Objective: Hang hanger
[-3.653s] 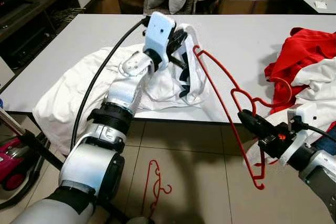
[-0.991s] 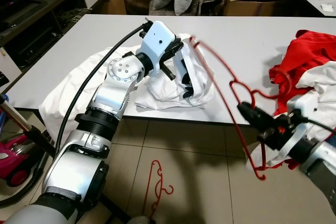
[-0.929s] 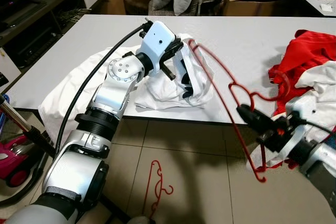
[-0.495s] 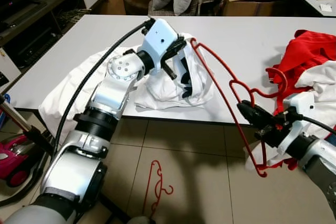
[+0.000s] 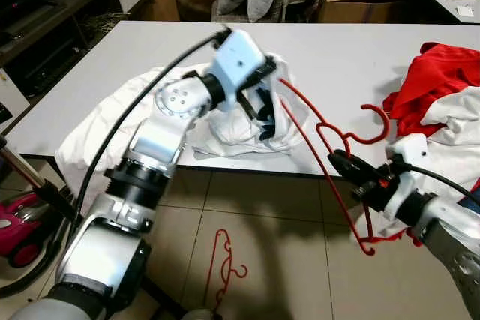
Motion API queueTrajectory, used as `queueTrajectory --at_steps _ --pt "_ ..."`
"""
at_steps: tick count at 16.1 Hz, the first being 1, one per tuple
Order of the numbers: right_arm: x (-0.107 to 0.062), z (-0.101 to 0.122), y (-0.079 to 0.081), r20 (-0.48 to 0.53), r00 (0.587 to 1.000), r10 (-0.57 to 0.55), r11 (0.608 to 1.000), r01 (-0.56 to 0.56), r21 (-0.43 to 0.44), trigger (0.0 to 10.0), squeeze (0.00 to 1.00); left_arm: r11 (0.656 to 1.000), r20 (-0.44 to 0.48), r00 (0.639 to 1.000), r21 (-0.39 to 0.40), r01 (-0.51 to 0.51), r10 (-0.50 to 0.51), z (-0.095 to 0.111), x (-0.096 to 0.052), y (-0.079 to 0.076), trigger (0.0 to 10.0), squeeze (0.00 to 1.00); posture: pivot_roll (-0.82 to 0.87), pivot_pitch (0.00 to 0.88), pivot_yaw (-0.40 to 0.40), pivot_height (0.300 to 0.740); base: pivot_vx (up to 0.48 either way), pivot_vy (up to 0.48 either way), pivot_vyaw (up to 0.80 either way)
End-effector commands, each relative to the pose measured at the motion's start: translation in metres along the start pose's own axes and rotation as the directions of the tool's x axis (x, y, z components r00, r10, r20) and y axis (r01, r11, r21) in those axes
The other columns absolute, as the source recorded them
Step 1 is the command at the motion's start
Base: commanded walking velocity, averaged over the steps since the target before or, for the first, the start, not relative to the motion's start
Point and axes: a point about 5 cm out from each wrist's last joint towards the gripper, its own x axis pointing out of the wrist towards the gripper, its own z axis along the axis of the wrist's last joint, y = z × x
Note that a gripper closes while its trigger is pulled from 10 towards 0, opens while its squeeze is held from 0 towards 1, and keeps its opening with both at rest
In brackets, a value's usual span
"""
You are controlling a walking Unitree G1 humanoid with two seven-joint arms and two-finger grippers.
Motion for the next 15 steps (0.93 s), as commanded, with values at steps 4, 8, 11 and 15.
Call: queueTrajectory --at_steps 4,8,11,15 --pt "0.005 0.005 -0.002 0.018 1.0 -0.017 1.0 0.017 -0.019 10.0 0.0 0.973 -0.003 0.973 0.013 0.229 -0.229 0.011 -0.006 -0.026 0.0 0.0 -0.07 0.008 0.071 0.74 0.0 0.0 0.0" --pt "0.008 0.005 0.004 0.029 0.999 0.018 1.0 -0.017 -0.021 10.0 0.0 0.949 0.007 0.949 -0.013 0.314 -0.314 0.011 -0.007 -0.043 0.0 0.0 -0.06 0.005 0.073 0.74 0.0 0.0 0.0" --pt "0.009 0.012 0.004 0.086 0.996 0.016 1.0 -0.016 -0.009 10.0 0.0 0.972 -0.066 0.97 0.0 0.235 -0.235 -0.003 -0.007 -0.045 4.1 0.0 -0.06 0.001 0.077 0.74 0.0 0.0 0.0" --pt "0.008 0.024 0.003 0.188 0.982 0.015 0.999 -0.021 0.031 10.0 0.0 0.982 -0.075 0.981 -0.077 0.174 -0.179 -0.017 -0.016 -0.041 10.0 1.0 -0.05 0.0 0.074 0.74 0.0 0.0 0.0"
